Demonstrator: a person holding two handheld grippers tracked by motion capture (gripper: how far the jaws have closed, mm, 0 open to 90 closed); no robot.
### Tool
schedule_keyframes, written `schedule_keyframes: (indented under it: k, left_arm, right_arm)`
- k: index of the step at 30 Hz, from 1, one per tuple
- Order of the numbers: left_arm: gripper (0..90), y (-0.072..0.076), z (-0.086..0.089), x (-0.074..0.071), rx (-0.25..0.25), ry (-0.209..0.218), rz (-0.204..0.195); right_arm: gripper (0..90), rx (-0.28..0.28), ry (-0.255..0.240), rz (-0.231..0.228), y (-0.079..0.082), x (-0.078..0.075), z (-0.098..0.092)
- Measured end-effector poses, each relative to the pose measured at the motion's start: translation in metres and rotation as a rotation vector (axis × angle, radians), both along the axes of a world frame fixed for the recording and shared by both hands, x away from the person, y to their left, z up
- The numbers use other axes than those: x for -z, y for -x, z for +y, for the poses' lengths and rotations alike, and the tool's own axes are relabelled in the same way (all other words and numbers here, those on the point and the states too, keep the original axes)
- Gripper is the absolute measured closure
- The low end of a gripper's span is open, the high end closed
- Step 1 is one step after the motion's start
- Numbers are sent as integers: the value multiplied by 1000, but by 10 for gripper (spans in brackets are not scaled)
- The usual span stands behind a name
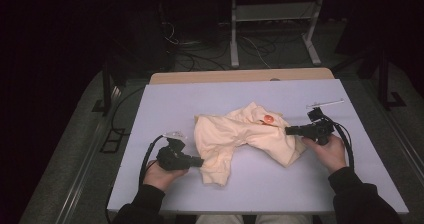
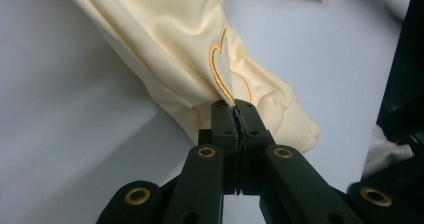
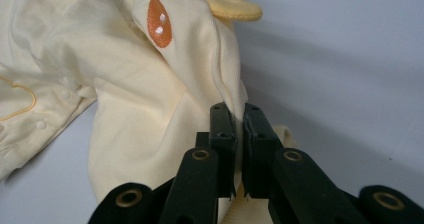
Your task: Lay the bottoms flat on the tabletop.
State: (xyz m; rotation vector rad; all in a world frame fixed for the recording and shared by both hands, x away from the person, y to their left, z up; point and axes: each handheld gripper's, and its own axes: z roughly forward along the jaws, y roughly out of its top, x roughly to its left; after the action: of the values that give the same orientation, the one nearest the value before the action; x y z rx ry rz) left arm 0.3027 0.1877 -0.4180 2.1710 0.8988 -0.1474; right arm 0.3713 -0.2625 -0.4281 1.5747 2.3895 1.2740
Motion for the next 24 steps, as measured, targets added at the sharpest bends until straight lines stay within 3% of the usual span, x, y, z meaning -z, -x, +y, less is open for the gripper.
schedule_keyframes:
  k: [8, 14, 18, 21, 24]
  left_arm:
    - [873, 12, -2, -1, 73, -22, 25]
    - [873, 16, -4, 3, 133, -31, 85]
    - [870, 16, -4, 3, 139, -32, 96]
    - [853, 15, -2, 1, 134, -44, 77]
    - [731, 16, 3, -5, 105, -56, 35]
  right_arm:
    - [838, -14, 6, 9, 3, 2, 2]
    - [838, -22, 9, 13, 6, 2, 3]
    - [837, -28, 14, 20, 9, 2, 4]
    - [837, -31, 11, 23, 10, 2, 4]
    - [836, -34, 15, 22, 11, 2, 4]
